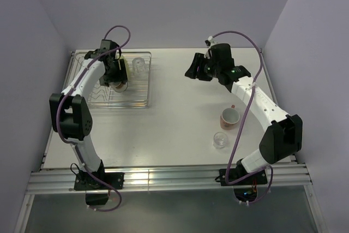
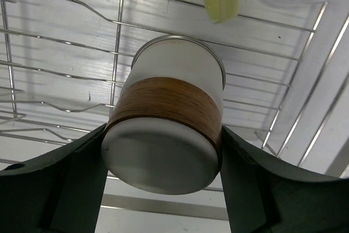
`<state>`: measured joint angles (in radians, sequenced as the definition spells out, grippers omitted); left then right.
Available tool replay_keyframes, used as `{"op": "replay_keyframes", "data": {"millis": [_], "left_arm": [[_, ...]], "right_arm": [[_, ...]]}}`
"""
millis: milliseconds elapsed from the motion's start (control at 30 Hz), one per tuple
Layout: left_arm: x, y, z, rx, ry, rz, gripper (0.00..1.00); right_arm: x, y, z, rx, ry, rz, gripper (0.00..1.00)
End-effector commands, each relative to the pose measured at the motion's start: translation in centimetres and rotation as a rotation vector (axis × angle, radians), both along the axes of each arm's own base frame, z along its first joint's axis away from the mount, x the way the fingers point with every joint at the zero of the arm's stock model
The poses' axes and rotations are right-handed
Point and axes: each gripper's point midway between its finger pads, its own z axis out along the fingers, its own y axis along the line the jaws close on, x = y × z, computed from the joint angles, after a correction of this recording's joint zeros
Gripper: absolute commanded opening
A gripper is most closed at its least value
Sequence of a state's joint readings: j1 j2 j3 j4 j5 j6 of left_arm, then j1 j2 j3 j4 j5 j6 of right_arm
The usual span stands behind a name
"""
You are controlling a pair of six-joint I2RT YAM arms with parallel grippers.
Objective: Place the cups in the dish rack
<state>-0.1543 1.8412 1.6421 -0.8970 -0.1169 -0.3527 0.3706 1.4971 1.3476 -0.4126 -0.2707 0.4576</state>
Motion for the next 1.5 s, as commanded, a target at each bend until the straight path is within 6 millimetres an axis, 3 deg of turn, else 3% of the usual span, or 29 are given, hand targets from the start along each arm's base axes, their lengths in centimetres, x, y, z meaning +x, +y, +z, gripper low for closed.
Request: {"op": "replay_keyframes", "data": {"millis": [0,433,533,667,867,1100,1333,1400,1467], "left_arm": [[1.6,1.0,1.3,0.061,-0.042,0.015,0.01],[3.1,1.9,-1.2,0.188,0.042,0.034,0.13],[3.1,2.0,-1.7,0.194,0.059,0.029,0.2],[3.0,2.0,-2.0,0.2,0.062,0.033,0.44],[2.8,2.2,-2.4,0.204,0.061,0.035,0.68],[2.6,2.0,-3.1,0.197,0.063,0.027,0.78],[2.6,1.9,-2.4,0.189,0.039,0.03,0.85],[2.7,1.8,-2.2,0.18,0.029,0.028,0.99],[2.8,1.7,-1.6,0.176,0.018,0.028,0.99]], "right_arm": [[-0.4,-0.1,1.6,0.003,-0.063,0.015,0.56],[-0.7,-0.3,0.6,-0.021,-0.04,0.021,0.56],[-0.7,-0.2,0.5,-0.024,-0.039,0.022,0.56],[-0.7,-0.2,0.3,-0.03,-0.033,0.024,0.56],[-0.8,-0.4,0.2,-0.04,-0.03,0.021,0.56],[-0.9,-0.4,0.1,-0.046,-0.027,0.018,0.56],[-1.1,-0.5,0.0,-0.057,-0.025,0.016,0.56],[-1.1,-0.6,0.2,-0.059,-0.03,0.011,0.56],[-1.1,-0.6,0.0,-0.062,-0.025,0.011,0.56]]}}
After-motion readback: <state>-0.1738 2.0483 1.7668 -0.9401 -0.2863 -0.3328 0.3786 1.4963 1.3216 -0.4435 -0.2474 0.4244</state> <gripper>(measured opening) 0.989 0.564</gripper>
